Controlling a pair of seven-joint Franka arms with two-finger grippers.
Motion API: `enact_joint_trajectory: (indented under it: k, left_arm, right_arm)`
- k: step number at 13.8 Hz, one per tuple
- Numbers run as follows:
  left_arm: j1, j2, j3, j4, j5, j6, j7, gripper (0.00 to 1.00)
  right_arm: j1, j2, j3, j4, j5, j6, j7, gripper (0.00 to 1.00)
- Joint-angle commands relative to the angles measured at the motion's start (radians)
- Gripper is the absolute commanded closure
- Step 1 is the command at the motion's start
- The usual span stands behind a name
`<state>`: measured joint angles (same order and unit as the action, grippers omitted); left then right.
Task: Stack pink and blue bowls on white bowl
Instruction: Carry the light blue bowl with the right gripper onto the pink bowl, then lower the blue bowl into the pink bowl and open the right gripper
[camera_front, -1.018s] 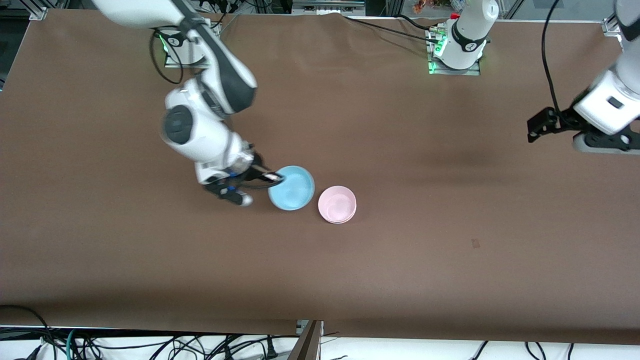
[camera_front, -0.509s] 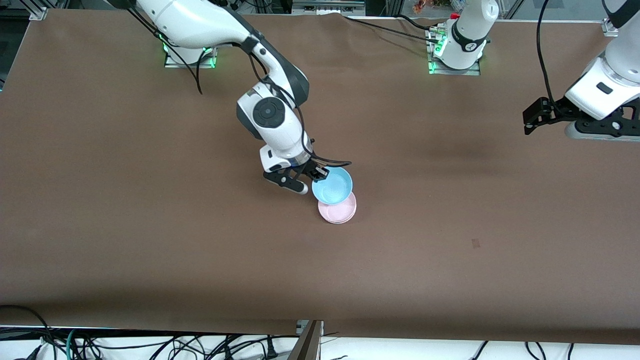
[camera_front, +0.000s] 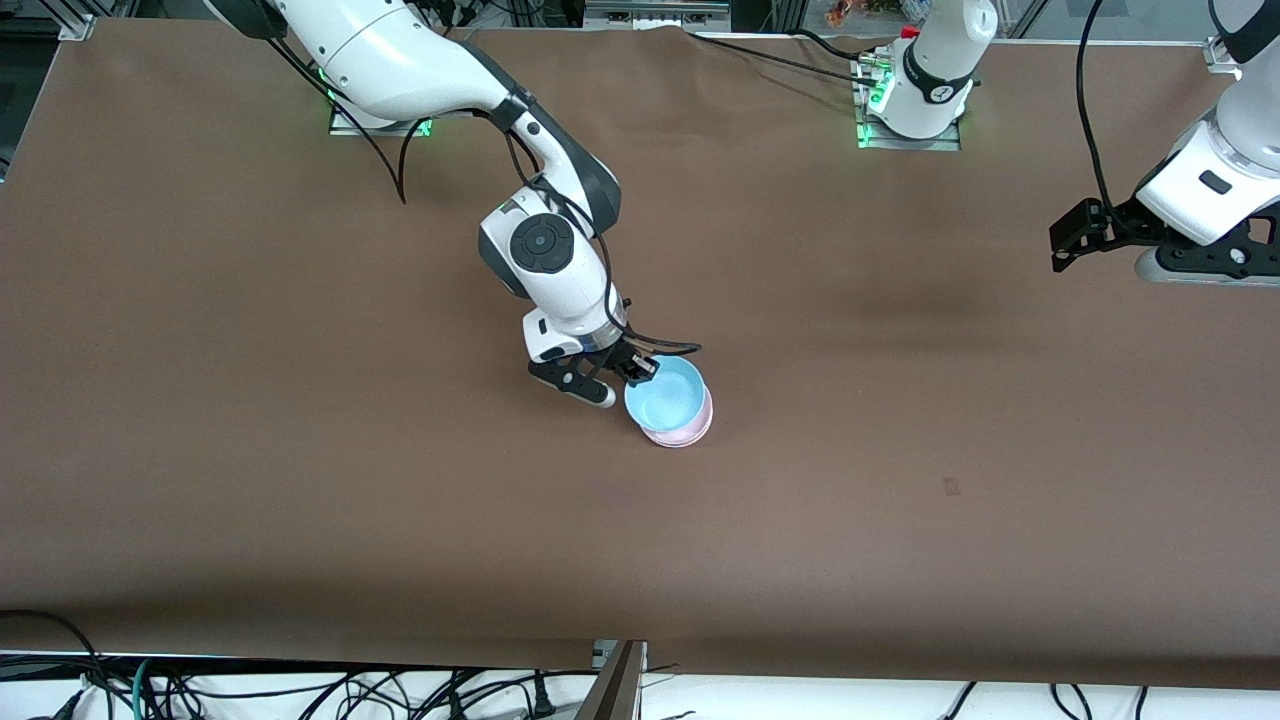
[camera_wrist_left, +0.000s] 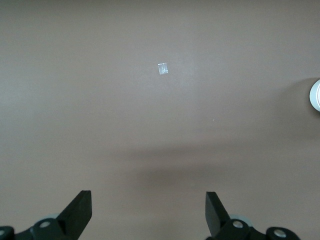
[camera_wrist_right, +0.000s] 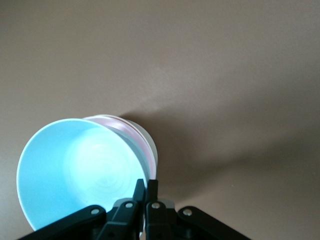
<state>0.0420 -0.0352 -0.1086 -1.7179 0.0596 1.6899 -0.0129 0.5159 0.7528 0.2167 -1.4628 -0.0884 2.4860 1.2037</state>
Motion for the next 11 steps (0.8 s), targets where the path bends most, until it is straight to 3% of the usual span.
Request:
enact_joint_trajectory:
  k: [1, 4, 11]
  left_arm:
    - [0.007, -0.006, 0.0, -0.006, -0.02, 0.01, 0.025, 0.0]
    - [0.007, -0.008, 0.0, -0.005, -0.02, 0.008, 0.024, 0.0]
    - [0.009, -0.006, 0.001, -0.005, -0.021, -0.004, 0.025, 0.0]
  right_arm:
    - [0.042, 0.062, -0.04, 0.102, -0.024, 0.004, 0.065, 1.0]
    - [0.096, 0.08, -0.095, 0.11, -0.025, 0.005, 0.083, 1.0]
    - [0.118, 0.108, -0.102, 0.14, -0.025, 0.004, 0.085, 1.0]
